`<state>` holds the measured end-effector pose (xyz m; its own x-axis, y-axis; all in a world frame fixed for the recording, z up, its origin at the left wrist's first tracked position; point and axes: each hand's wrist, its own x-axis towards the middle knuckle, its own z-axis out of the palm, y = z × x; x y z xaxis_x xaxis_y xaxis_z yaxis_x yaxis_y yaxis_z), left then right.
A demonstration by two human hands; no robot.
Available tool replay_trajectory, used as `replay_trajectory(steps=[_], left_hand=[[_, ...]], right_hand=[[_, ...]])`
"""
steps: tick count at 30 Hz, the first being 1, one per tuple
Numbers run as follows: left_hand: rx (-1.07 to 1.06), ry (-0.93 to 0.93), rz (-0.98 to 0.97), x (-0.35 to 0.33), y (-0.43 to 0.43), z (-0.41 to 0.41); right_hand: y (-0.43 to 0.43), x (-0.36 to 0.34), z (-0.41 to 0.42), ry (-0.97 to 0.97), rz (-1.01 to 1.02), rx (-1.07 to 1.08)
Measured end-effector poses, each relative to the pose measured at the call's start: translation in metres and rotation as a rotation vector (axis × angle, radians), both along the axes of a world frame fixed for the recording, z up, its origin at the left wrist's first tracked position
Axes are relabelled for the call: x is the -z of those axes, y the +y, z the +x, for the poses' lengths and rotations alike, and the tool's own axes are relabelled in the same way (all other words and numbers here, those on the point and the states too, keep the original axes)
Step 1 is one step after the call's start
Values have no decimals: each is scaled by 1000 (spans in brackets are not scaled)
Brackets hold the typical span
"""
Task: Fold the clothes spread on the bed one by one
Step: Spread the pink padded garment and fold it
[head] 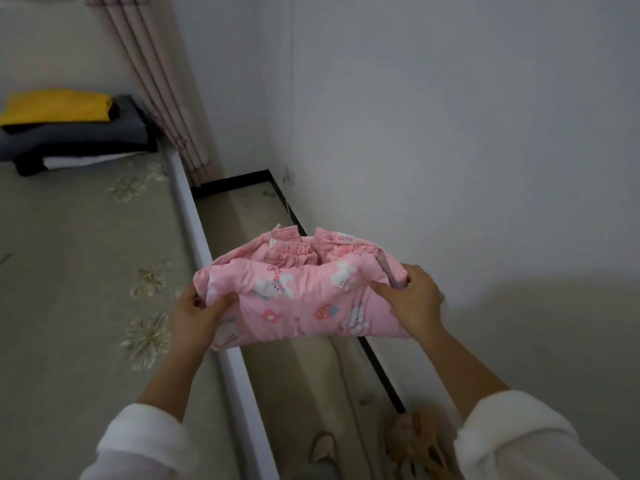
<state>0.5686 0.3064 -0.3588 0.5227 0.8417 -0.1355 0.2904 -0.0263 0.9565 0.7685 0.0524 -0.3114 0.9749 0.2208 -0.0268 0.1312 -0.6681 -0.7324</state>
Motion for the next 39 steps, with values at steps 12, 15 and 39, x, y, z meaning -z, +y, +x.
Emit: replay_trajectory(steps=[12, 15, 39], left_hand=[[-354, -59, 73, -4, 126, 132], [-412, -45, 87, -2, 173, 169], [-880, -61, 137, -35, 587, 283]], right_hand=[[175, 7, 184, 71, 16, -250], [237, 13, 231, 52, 32, -315], [779, 6, 404, 197, 200, -800]])
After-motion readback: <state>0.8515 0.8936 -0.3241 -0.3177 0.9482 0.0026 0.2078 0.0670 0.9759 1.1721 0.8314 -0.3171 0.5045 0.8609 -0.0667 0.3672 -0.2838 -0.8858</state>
